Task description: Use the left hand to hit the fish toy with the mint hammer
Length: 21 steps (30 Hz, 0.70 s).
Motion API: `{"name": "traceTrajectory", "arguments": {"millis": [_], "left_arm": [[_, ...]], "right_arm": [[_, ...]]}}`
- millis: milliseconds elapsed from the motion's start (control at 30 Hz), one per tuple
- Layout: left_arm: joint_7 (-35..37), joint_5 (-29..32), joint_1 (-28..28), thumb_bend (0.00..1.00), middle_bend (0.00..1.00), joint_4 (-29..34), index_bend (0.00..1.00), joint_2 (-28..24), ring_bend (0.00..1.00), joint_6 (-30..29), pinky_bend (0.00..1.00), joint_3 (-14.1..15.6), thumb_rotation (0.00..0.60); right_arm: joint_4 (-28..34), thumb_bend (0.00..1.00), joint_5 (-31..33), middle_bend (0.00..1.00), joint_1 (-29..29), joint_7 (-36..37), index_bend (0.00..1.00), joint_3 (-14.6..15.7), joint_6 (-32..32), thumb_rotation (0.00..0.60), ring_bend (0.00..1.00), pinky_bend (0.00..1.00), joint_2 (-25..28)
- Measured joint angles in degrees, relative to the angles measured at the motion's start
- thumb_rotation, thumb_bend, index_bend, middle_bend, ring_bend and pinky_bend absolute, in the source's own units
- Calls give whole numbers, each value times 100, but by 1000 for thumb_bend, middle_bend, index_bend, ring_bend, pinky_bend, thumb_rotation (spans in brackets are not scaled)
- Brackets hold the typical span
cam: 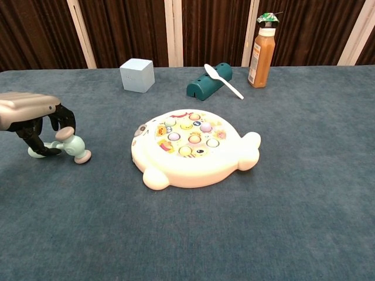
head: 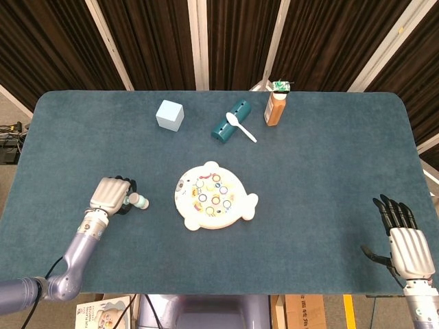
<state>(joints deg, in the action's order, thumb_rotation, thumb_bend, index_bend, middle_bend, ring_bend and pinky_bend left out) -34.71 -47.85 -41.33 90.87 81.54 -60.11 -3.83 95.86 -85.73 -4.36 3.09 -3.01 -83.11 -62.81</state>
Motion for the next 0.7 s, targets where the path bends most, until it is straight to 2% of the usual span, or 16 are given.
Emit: {"name": "traceTrajectory", "arguments": {"millis": [100, 167, 267, 433, 533, 633, 700], "left_arm": [[20, -13, 10, 365, 355, 45, 372, -56, 299, -3, 403, -10, 600], [21, -40, 16, 264, 340, 95, 350, -136, 284, -7, 384, -11, 600], [25, -96, 33, 174, 291, 233, 309, -313, 234, -27, 324, -9, 600], [235, -351, 203, 114, 124, 684, 183, -724, 82, -287, 148, -22, 600], [406, -708, 418, 88, 52, 985, 129, -1012, 24, -612, 69, 28, 600], [579, -1229, 725, 61, 2, 1266, 56, -1267, 0, -1037, 7, 189, 600], [740, -1638, 1043, 58, 0, 1466, 25, -1427, 0, -1384, 0, 396, 600]], "right_arm": [[-1, 186, 4, 0, 1, -4, 0, -2, -3, 600, 0, 0, 1], [-1, 186, 0, 0, 2, -13, 0, -2, -8, 600, 0, 0, -2], [-6, 186, -16, 0, 5, -18, 0, 1, -20, 600, 0, 0, -5], [-34, 186, -23, 0, 6, -20, 0, 2, -27, 600, 0, 0, -6], [-47, 186, -41, 0, 4, -45, 0, 7, -29, 600, 0, 0, -6], [-67, 186, -65, 0, 1, -165, 0, 17, -34, 600, 0, 0, -5], [-67, 186, -74, 0, -1, -293, 0, 35, -21, 600, 0, 0, -2]]}}
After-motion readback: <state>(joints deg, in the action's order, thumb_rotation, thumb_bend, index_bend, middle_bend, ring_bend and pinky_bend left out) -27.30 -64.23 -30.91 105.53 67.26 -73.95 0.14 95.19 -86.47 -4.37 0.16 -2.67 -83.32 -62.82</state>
